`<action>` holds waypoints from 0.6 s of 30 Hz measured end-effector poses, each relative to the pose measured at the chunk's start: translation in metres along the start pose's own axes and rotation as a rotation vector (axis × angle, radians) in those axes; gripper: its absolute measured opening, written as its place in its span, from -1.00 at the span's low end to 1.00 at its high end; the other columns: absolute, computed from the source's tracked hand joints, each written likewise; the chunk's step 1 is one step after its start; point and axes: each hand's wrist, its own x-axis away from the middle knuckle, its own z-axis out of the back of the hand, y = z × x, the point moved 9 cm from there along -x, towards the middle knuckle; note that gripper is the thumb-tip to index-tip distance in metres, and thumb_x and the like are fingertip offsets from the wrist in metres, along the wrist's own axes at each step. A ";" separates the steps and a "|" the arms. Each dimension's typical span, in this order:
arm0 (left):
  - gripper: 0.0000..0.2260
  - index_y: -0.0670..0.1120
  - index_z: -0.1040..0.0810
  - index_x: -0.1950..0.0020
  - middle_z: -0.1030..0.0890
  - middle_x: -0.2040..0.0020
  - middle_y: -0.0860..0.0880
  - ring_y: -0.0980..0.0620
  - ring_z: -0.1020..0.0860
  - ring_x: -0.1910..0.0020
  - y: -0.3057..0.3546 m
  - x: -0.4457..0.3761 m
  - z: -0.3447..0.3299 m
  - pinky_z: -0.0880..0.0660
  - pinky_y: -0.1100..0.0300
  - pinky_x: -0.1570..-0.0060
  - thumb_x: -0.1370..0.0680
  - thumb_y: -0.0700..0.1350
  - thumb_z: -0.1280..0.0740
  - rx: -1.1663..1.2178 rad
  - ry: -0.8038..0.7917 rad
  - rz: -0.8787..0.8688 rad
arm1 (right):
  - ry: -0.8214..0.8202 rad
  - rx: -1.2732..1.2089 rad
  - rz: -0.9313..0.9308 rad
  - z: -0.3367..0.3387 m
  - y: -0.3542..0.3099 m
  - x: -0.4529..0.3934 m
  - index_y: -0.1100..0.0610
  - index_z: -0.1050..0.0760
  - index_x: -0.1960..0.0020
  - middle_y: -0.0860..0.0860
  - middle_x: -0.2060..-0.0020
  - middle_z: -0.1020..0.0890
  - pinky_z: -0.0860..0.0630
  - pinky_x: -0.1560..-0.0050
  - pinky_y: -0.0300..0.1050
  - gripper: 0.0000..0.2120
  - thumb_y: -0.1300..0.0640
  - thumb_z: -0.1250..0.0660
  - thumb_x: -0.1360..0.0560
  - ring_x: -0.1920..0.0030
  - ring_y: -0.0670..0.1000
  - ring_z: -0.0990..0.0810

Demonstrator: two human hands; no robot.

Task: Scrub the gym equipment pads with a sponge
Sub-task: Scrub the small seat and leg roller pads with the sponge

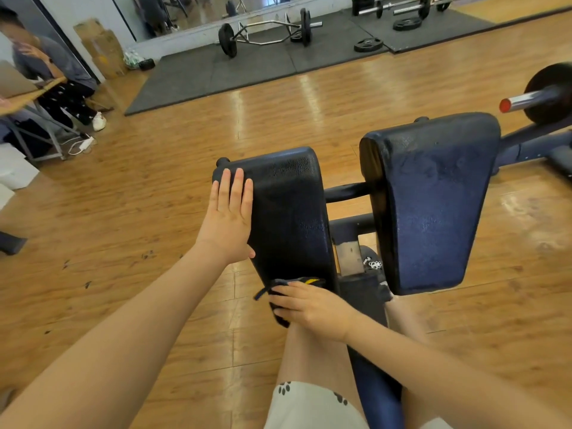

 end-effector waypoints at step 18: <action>0.19 -0.26 0.52 -0.36 0.39 -0.48 -0.28 -0.27 0.40 -0.45 0.002 -0.001 0.004 0.28 -0.16 -0.46 -0.38 0.37 -0.34 0.148 0.003 -0.019 | 0.248 -0.181 -0.535 0.027 0.089 0.093 0.09 -0.59 -0.11 0.04 -0.20 -0.57 -0.42 -0.21 0.05 -0.48 0.38 -0.56 -0.19 -0.26 0.04 -0.49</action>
